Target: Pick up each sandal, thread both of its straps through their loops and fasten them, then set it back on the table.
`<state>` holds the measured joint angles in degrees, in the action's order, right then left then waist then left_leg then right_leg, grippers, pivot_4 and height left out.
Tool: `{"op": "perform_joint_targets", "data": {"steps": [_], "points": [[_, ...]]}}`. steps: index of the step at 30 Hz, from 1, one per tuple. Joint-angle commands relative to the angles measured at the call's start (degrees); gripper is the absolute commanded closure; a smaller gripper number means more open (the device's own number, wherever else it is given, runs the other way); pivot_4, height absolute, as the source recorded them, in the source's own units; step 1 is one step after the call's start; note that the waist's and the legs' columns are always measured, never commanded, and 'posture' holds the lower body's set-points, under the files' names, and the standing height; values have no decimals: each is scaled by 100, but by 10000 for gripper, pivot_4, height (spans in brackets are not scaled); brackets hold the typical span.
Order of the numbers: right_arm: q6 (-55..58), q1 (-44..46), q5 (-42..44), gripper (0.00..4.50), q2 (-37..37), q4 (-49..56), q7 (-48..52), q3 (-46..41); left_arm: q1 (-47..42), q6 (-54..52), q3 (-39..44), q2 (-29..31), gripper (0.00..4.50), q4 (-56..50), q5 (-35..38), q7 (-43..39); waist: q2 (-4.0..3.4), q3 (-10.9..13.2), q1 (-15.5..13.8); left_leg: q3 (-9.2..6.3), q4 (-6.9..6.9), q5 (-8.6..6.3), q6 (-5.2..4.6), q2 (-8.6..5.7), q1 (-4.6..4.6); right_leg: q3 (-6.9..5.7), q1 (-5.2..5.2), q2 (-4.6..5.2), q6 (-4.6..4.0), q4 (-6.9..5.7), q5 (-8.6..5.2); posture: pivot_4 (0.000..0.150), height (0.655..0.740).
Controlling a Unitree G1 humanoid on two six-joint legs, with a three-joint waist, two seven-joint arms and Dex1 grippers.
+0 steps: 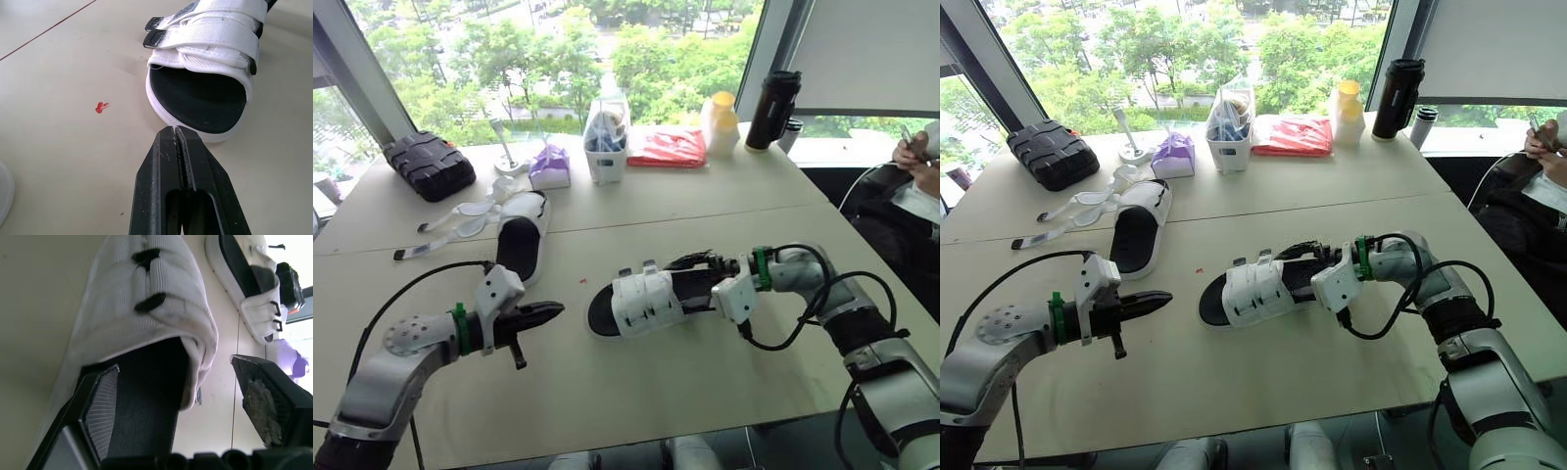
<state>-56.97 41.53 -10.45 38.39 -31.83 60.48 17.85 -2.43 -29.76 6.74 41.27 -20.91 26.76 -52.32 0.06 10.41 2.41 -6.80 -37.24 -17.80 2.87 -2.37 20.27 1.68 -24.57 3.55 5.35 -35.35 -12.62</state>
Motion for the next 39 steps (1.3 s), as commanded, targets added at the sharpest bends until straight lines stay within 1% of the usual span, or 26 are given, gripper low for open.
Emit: {"op": "perform_joint_targets", "data": {"steps": [1, 6, 11, 15, 16, 18, 19, 22, 23, 27, 28, 33, 36, 39], "points": [[-641, 268, -694, 230, -418, -103, -976, -35, -61, -27, 202, 80, 45000, -202, 101, 94, 0, 0, 16, 0, 1, 0, 0, 0, -2, 0, 0, -3, -1, -1, 0, 1500, 7400], [-1364, 497, -1831, 230, -730, -596, -2160, 37, -88, -59, 211, 72, 45000, -256, 108, 190, 0, 1, 1, 0, 8, 6, 12, -2, 1, 1, -10, -14, -3, -4, 0, 1500, 7400], [-1553, 695, -3162, 230, -1018, -907, -3644, 271, -54, -51, 143, 28, 45000, -312, 59, 278, 2, 0, 0, 1, 6, 10, 18, -15, 4, 4, -10, -3, -3, -4, 1, 1500, 7400], [-1603, 764, -3946, 230, -1076, -904, -4579, 568, -37, -41, 107, 2, 45000, -330, 49, 334, 5, -1, 26, 3, 9, 15, 27, -14, 0, 10, -12, -11, -4, -8, 0, 1500, 7400], [-1604, 771, -4094, 2589, -1061, -900, -4766, 646, -37, -8, 73, -5, 45000, -314, 3, 347, 6, -2, 27, 3, 10, 15, 27, -13, -2, 11, -12, -12, -4, -10, 0, 1500, 7400], [-1545, 805, -4332, 8825, -1021, -910, -5124, 760, -39, 35, 43, -30, 45000, -292, -48, 374, 6, -2, 28, 3, 10, 14, 25, -11, -4, 13, -12, -17, -5, -13, 1, 1500, 7400], [-1497, 828, -4449, 13055, -989, -901, -5316, 803, -44, 49, 40, -59, 45000, -288, -55, 400, 6, -2, 28, 3, 9, 14, 26, -11, -4, 13, -12, -18, -6, -14, 1, 1500, 7400], [-1294, 903, -4711, 28060, -901, -873, -5806, 898, -3, 97, 23, -99, 45000, -280, -88, 431, 7, -3, 28, 7, 9, 15, 26, -10, -6, 19, -12, -20, -8, -15, 2, 1500, 7400], [-1245, 925, -4768, 32027, -866, -870, -5941, 926, 7, 112, 10, -105, 45000, -272, -100, 432, 8, -4, 28, 7, 9, 15, 26, -10, -7, 20, -12, -20, -8, -15, 2, 1500, 7400], [-790, 1072, -4743, 32027, -707, -975, -6311, 845, -25, 172, -52, -151, 45000, -209, -161, 469, 15, -7, 17, 10, 6, 16, 29, -8, -8, 26, -11, -23, -12, -15, 4, 1500, 7400], [-501, 1165, -4657, 32027, -705, -1072, -6299, 762, -53, 195, -63, -160, 45000, -182, -183, 483, 15, -7, 16, 11, 5, 17, 30, -8, -7, 28, -11, -23, -12, -15, 5, 1500, 7400], [1143, 1801, -4158, 32027, -898, -1806, -6030, 441, -151, 282, -108, -223, 45000, -88, -233, 541, 15, -4, 17, 18, -1, 19, 32, -8, -4, 35, -11, -24, -21, -14, 8, 1500, 7400], [2128, 2403, -3591, 32027, -1177, -2535, -5773, 139, -195, 335, -201, -280, 45000, -37, -289, 541, 14, -3, 27, 17, 4, 19, 31, -6, 0, 35, -17, -24, -19, -14, 10, 1500, 7400], [2771, 2785, -3164, 32027, -1371, -3082, -5480, -39, -243, 353, -247, -311, 45000, 3, -319, 536, 13, -3, 31, 20, 10, 19, 32, -3, 12, 36, -37, -24, -20, -15, 12, 1500, 7400]]}}
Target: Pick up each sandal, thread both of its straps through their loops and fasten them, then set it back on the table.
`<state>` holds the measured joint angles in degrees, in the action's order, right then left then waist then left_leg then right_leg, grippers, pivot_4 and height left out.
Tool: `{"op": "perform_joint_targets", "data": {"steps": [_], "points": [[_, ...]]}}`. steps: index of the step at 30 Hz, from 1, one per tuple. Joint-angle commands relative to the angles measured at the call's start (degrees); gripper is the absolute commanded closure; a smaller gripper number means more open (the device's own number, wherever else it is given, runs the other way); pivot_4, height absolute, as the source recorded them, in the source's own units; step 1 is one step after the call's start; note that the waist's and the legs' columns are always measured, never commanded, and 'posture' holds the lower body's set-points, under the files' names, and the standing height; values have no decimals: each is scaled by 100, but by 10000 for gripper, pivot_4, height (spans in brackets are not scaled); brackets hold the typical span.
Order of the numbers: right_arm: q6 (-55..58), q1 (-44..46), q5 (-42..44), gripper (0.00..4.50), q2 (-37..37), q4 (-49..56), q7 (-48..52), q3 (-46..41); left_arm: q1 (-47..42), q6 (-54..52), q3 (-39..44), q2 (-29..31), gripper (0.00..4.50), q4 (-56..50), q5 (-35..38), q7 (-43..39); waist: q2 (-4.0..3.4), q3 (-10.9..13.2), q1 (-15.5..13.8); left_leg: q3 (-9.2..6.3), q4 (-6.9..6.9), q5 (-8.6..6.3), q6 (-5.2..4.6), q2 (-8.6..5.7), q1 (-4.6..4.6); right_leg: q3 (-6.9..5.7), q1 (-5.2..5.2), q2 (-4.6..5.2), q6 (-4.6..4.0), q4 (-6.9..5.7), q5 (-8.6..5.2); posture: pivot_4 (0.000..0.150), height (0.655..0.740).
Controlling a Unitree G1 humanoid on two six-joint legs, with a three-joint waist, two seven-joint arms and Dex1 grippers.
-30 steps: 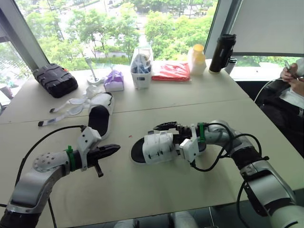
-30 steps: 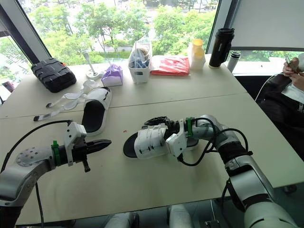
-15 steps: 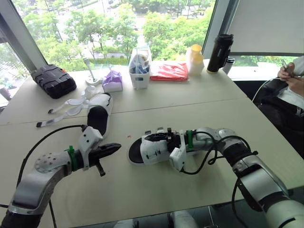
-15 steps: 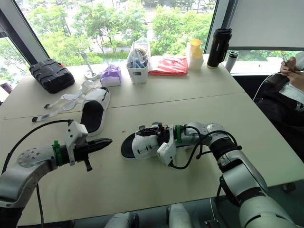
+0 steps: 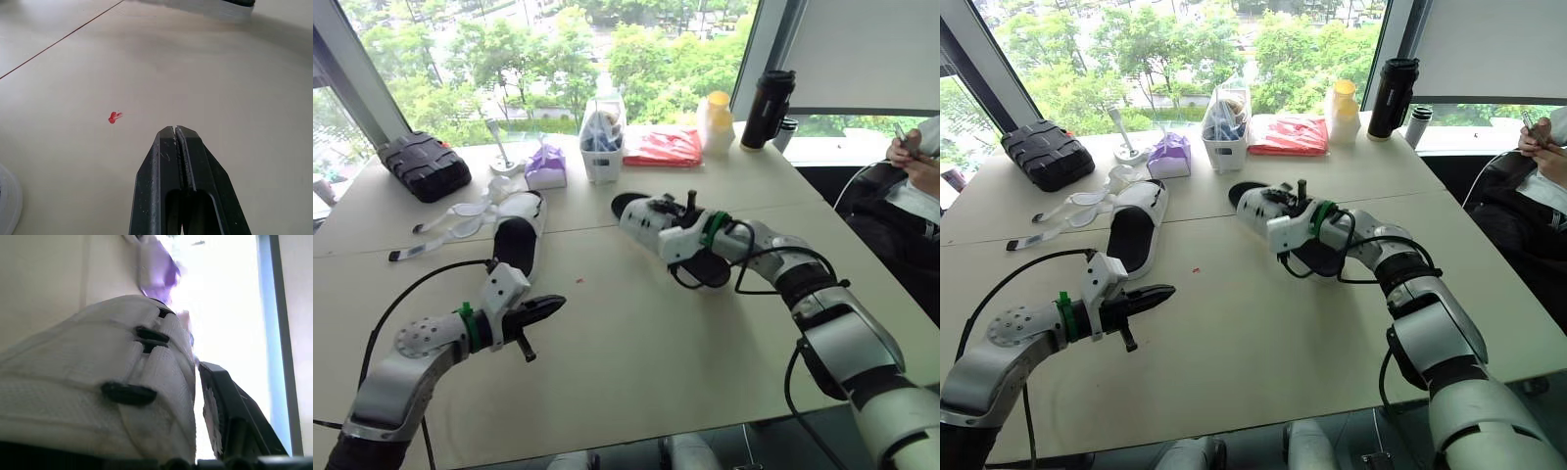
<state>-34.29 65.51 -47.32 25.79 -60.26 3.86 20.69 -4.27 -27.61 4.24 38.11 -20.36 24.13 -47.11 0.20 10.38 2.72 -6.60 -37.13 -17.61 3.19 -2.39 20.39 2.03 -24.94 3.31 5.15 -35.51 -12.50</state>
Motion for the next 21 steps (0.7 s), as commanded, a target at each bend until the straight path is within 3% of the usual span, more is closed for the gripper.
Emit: {"op": "perform_joint_targets", "data": {"steps": [1, 13, 21], "points": [[696, 463, 570, 32027, -149, -369, 205, -309, -76, 151, -8, 12, 45000, -31, -68, 13, 0, 0, -2, 0, 5, 0, 0, 1, 0, 0, -2, 0, 0, 0, 0, 1500, 7400], [2703, 805, 538, 32027, -483, -1426, -34, 195, -134, 187, -59, 19, 45000, 22, -137, 21, -4, 2, -1, 13, 9, 0, 0, -6, 17, 12, -29, 5, 0, -10, 1, 1500, 7400], [2934, 736, 953, 32027, -716, -1499, 148, 100, -52, 168, -69, 36, 45000, -51, -141, 32, -3, 2, 25, 22, 4, 0, 0, -7, 11, 23, -36, 2, 0, -34, 1, 1500, 7400]]}}
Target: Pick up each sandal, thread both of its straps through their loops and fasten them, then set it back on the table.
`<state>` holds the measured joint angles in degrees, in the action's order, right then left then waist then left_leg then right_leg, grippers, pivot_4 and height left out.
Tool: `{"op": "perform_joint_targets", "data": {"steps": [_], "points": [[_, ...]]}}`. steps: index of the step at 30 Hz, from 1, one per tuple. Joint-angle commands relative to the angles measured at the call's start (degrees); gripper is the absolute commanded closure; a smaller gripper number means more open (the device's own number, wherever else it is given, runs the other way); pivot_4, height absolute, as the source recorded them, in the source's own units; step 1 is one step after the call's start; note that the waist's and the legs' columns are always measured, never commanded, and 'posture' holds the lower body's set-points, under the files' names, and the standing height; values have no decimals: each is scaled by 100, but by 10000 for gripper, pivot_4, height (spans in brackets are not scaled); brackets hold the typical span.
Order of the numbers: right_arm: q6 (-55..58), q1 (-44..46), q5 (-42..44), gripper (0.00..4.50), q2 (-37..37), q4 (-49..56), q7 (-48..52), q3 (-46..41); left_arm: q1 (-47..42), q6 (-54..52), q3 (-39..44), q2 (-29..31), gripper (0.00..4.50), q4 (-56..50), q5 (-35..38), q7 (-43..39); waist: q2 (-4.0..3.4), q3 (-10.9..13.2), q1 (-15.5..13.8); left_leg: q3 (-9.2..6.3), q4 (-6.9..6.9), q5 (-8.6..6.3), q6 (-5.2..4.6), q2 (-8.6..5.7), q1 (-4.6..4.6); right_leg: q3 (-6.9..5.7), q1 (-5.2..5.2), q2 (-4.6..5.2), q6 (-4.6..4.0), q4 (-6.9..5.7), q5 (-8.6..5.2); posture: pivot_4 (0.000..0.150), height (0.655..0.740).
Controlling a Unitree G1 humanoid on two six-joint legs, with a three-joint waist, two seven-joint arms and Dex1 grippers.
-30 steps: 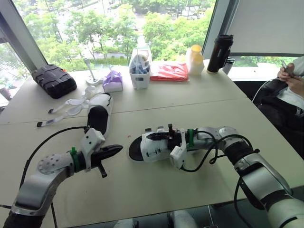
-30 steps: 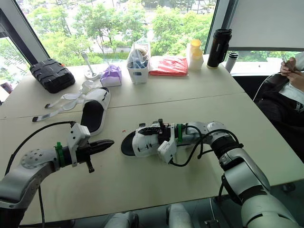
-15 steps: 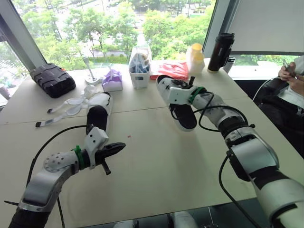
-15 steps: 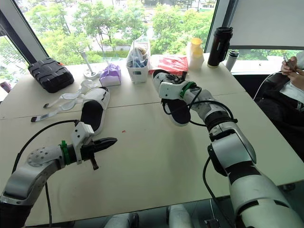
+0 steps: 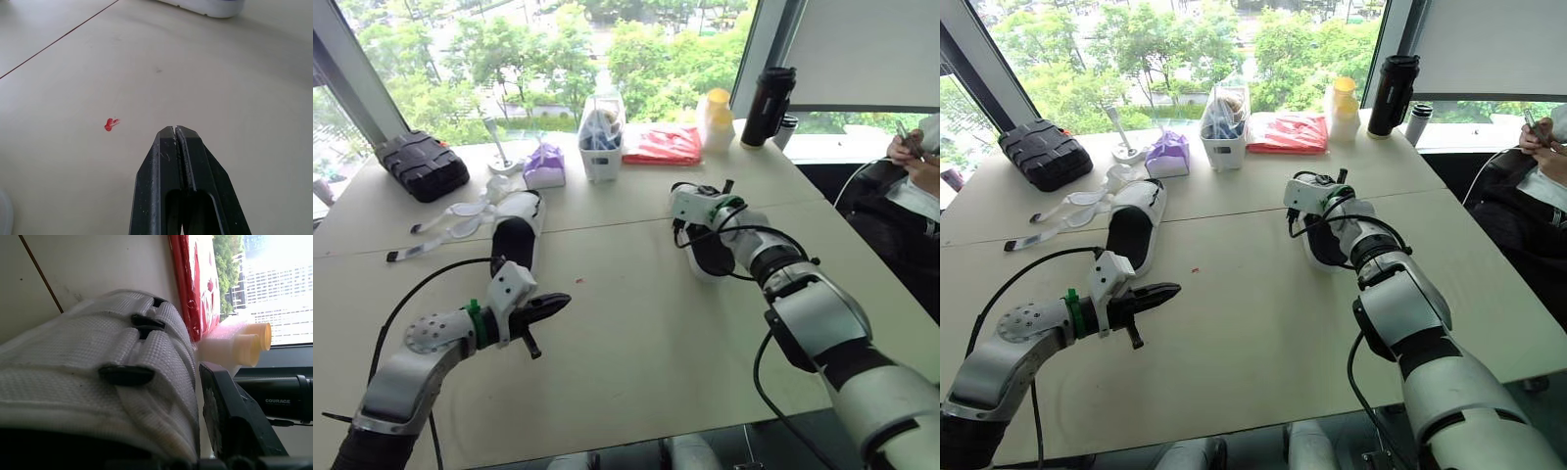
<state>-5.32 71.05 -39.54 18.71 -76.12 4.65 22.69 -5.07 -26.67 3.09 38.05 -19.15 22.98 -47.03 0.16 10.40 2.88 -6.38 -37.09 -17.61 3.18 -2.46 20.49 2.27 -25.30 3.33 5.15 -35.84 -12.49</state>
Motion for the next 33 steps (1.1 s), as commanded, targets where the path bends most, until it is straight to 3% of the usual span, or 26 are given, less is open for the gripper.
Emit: {"op": "perform_joint_targets", "data": {"steps": [1, 3, 8, 12, 18, 20, 23, 26, 29, 33], "points": [[31, 160, 227, 29565, -16, 104, 150, -100, 37, 72, 48, 54, 45000, -173, -32, 23, 1, -1, 20, 1, -1, 0, 0, 0, -1, 2, -1, 0, 0, -3, 0, 1500, 7400], [29, 105, 275, 23918, -2, 138, 346, -70, 53, 75, 56, 74, 45000, -173, -47, 22, 1, -1, 36, 2, -2, 0, 0, 0, -2, 2, -1, 0, 0, -5, 0, 1500, 7400], [-322, -228, 274, 366, 481, 761, 1327, 198, -16, 298, 217, 69, 45000, -128, -194, 165, 2, -2, 58, 1, -5, 0, -1, -1, -4, 4, -1, -2, 0, -11, 0, 1500, 7400], [-37, -1115, 796, 366, 1209, 2621, 2691, -91, -70, 437, 308, 179, 45000, -42, -366, 269, 4, -4, 30, -2, -7, -1, -2, -1, -5, 4, 5, -3, 1, -9, -1, 1500, 7400], [2409, -2766, 2637, 366, 2014, 6756, 5307, -1091, -326, 794, 553, 331, 45000, 239, -930, 753, 5, -4, -44, -4, -13, -3, -4, 6, -6, 3, 9, -7, 2, -10, -1, 1500, 7400], [3108, -2933, 3028, 366, 2103, 7405, 5713, -1216, -378, 909, 559, 393, 45000, 351, -1076, 810, 4, -4, -14, 1, -15, -3, -5, 8, -11, 4, 11, -9, 3, -13, 0, 1500, 7400], [5016, -2847, 5049, 366, 1840, 8876, 6418, -2040, -874, 1577, 380, 819, 45000, 1136, -2130, 1283, 4, 3, -27, 6, -21, -2, -5, 17, -14, 6, 8, -18, 3, -20, 0, 1500, 7400], [5658, -2770, 5919, 366, 1661, 9479, 6367, -2374, -1282, 1943, 277, 865, 45000, 1701, -2479, 1552, 5, 0, -56, -9, -24, -2, -5, 26, -13, 4, 8, -40, -2, -23, 1, 1500, 7400], [5829, -2661, 5935, 0, 1445, 9432, 5824, -2173, -2000, 2477, -164, 916, 36744, 2793, -3189, 1883, 19, -8, -89, -8, -26, -3, -5, 23, -18, 2, 18, -34, -2, -21, 1, 1500, 7400], [5634, -2729, 5906, 0, 1385, 9354, 5503, -1858, -2795, 3030, -650, 756, 17335, 4077, -3725, 2158, 21, -7, -173, -5, -34, -2, -5, 19, -4, 1, 9, -30, -1, -20, 2, 1500, 7400]]}}
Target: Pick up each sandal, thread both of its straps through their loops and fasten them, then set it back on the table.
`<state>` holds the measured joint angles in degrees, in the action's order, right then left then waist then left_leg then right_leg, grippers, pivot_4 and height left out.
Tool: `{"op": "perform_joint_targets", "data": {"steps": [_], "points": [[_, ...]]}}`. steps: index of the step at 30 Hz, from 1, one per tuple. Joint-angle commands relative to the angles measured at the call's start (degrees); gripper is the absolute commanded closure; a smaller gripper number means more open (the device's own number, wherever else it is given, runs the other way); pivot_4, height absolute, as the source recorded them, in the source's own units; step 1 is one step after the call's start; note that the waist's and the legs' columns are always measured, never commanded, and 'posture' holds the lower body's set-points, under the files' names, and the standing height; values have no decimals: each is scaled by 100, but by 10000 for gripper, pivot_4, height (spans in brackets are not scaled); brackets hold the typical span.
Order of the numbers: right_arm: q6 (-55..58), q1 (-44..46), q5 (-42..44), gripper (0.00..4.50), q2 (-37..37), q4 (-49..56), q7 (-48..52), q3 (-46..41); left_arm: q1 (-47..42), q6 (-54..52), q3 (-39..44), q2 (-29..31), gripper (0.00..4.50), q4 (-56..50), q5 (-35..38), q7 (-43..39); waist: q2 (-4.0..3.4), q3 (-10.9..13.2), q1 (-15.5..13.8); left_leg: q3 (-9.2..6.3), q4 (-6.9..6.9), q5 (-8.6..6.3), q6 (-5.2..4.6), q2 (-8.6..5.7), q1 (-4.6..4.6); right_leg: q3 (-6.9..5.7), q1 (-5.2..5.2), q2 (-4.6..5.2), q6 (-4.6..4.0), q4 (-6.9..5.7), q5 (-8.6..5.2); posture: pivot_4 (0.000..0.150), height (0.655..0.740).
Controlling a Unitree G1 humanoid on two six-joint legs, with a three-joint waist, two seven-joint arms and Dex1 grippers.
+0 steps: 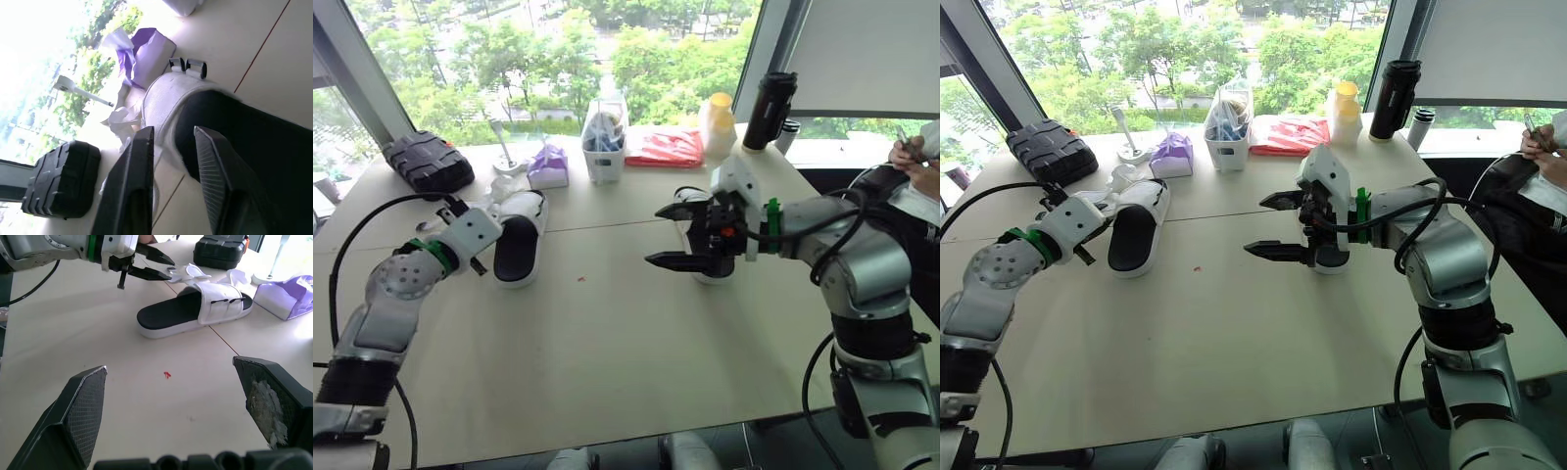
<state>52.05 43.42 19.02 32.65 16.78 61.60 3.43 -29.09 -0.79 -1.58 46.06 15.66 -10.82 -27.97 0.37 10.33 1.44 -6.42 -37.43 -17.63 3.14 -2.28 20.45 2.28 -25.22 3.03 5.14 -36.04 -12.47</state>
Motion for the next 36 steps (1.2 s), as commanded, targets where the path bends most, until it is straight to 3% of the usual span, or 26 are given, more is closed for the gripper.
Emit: {"op": "perform_joint_targets", "data": {"steps": [1, 3, 9, 14, 20, 24, 30, 36], "points": [[-97, 32, 94, 0, -8, 76, -227, 108, -530, 569, -255, -92, 12413, 846, -423, 318, 0, 0, -38, 2, 0, 0, 0, -4, 1, 0, -5, 8, 0, -6, 0, 1500, 7400], [-131, 1, 188, 0, 15, 142, -216, 206, -876, 790, -463, -192, 891, 1439, -684, 520, 1, 1, -51, 7, 5, 0, 0, -10, 9, 0, -17, 18, 1, -7, 0, 1500, 7400], [-211, -2, 241, 0, -11, 77, -401, 379, -1705, 1470, -937, -586, 891, 3083, -1165, 1094, 2, 1, -55, 9, 1, 0, 0, -24, 14, -1, -17, 30, 4, -5, 2, 1500, 7400], [-352, -66, 165, 0, 49, 26, -558, 557, -2594, 1882, -1391, -1043, 891, 4569, -1713, 2031, 9, 2, -67, 5, -5, 0, 0, -26, 17, -8, -15, 30, 8, -7, 4, 1500, 7400], [-368, -109, 161, 0, 81, 33, -749, 606, -3204, 1945, -1797, -1365, 891, 5530, -2156, 2749, 11, 3, -54, 6, -6, 0, 0, -32, 20, -7, -16, 34, 11, -6, 6, 1500, 7400], [-342, -161, 163, 0, 129, 71, -857, 613, -3305, 1715, -1926, -1584, 13256, 5901, -2251, 2849, 12, 3, -44, 6, -6, 0, 0, -32, 19, -7, -17, 33, 11, -7, 5, 1500, 7400], [-378, -195, 156, 0, 197, 58, -955, 619, -3275, 1593, -1942, -1632, 44279, 6034, -2250, 2990, 15, 4, -58, 6, -7, 0, 0, -33, 14, -7, -12, 35, 11, -10, 5, 1500, 7400], [-444, -183, 156, 0, 267, 11, -973, 635, -3357, 2919, -1939, -1479, 44793, 5691, -2222, 3364, 21, 7, -64, 5, -7, 0, 0, -32, 12, -7, -11, 34, 12, -10, 5, 1500, 7400]]}}
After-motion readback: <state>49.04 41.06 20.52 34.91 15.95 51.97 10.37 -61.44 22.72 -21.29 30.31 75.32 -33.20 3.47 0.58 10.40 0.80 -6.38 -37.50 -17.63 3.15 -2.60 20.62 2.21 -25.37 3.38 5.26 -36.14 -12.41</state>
